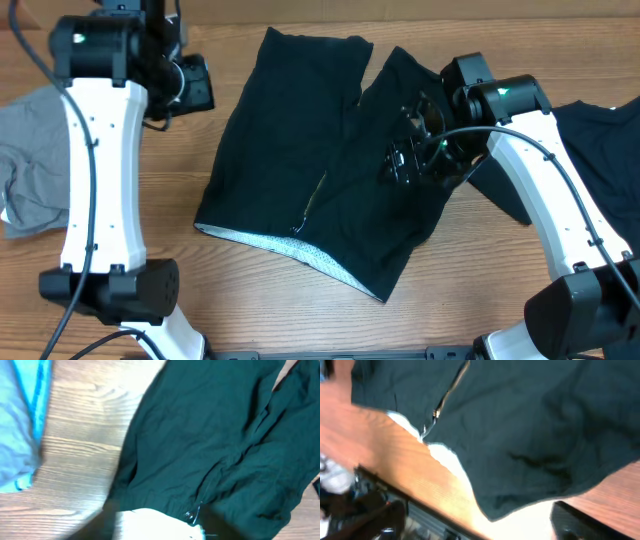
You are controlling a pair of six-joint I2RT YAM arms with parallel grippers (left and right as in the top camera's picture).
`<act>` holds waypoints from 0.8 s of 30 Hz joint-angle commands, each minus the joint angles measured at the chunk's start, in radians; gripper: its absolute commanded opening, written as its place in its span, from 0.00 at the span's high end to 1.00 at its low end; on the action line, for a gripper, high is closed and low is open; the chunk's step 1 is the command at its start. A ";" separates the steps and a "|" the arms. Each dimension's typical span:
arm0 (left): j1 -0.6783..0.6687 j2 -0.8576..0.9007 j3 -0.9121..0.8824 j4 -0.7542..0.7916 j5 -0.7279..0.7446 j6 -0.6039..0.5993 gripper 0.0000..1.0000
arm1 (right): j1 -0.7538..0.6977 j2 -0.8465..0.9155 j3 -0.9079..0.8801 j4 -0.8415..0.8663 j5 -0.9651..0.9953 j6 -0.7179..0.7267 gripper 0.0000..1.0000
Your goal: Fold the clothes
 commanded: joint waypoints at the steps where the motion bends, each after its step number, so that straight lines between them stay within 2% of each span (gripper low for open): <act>1: -0.020 0.032 -0.148 0.044 0.161 0.024 0.96 | -0.003 -0.004 0.000 0.050 0.019 -0.006 0.74; 2: -0.030 0.032 -0.192 0.060 0.204 0.041 0.96 | -0.003 -0.004 0.000 0.056 0.019 -0.006 0.94; 3: -0.043 0.032 -0.243 0.074 0.253 0.060 0.96 | -0.003 -0.004 0.000 0.059 0.019 -0.006 0.96; 7: -0.110 0.032 -0.373 0.109 0.314 0.109 0.96 | -0.003 -0.004 -0.009 0.057 0.071 -0.005 0.96; 11: -0.195 0.031 -0.435 0.080 0.313 0.113 0.96 | -0.005 -0.004 -0.036 0.051 0.301 0.105 0.96; 13: -0.249 0.031 -0.465 0.063 0.312 0.098 0.96 | -0.021 -0.004 -0.066 0.060 0.396 0.154 0.87; 14: -0.278 0.031 -0.490 0.064 0.309 0.081 0.95 | -0.036 -0.004 -0.082 0.072 0.407 0.166 0.74; 17: -0.351 0.030 -0.560 0.068 0.223 0.010 0.85 | -0.083 -0.004 -0.111 0.107 0.406 0.209 0.54; 21: -0.444 0.025 -0.672 0.154 0.041 -0.150 0.82 | -0.139 -0.004 -0.132 0.151 0.372 0.209 0.45; 24: -0.501 0.025 -0.735 0.251 -0.005 -0.138 0.78 | -0.171 -0.004 -0.135 0.170 0.367 0.209 0.35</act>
